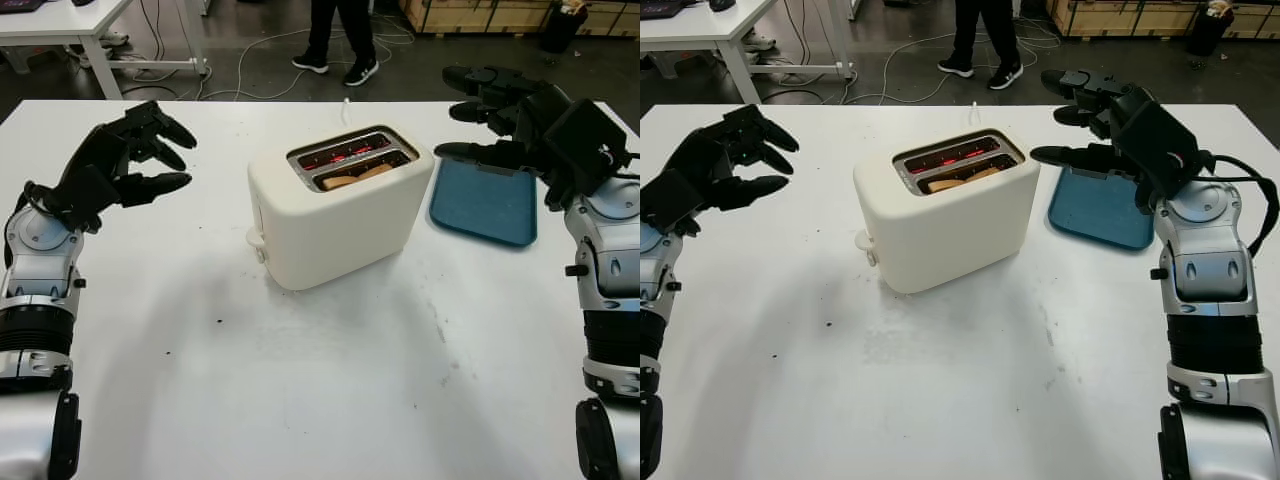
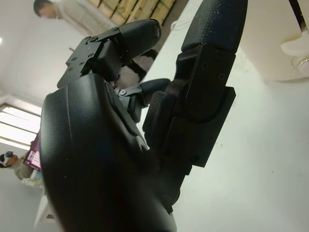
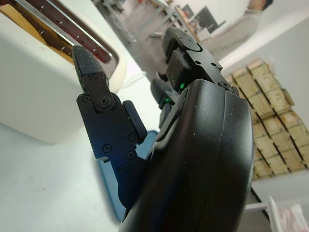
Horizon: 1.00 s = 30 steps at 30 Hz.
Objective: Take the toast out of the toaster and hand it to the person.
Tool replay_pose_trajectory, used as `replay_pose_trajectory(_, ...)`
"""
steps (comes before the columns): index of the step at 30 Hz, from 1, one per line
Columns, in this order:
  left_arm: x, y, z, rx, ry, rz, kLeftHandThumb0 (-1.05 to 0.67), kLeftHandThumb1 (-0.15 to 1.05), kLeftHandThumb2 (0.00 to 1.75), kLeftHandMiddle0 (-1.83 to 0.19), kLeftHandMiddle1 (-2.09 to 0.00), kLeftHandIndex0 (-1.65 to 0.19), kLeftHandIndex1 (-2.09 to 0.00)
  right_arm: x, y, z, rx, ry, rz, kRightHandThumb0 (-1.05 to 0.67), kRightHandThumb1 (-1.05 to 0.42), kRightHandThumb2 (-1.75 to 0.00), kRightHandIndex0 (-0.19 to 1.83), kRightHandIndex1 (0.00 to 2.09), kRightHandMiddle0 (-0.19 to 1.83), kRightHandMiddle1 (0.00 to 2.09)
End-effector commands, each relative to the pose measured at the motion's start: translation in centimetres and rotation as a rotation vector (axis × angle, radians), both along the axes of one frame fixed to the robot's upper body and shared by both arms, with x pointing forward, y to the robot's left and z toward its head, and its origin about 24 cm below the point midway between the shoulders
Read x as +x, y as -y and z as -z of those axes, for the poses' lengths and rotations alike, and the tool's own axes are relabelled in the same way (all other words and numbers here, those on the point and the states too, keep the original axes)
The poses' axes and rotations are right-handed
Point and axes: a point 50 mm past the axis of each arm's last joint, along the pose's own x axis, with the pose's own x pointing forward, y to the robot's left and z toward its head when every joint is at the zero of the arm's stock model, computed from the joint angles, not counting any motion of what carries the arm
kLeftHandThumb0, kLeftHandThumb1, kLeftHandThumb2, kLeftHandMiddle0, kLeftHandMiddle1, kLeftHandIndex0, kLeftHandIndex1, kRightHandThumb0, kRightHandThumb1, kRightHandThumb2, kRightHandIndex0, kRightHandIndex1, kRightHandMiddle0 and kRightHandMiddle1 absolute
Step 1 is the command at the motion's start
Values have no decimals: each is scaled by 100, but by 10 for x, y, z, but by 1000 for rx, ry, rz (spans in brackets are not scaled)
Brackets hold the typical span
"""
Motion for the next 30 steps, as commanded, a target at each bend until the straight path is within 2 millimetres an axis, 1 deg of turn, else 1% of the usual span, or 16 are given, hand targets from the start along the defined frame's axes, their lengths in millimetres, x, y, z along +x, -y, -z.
replay_pose_trajectory(1,1,1,-5,-9,36,-2,-105,92,6,-38,-138,-35,-126,0,-2,0,15,6,-10,-32,-74,0,8,80,48,1)
replay_pose_trajectory(30,3,3,-5,-18,42,5,-105,92,6,-38,-136,-36,-125,0,-3,-2,6,6,-6,-34,-73,0,9,81,49,1)
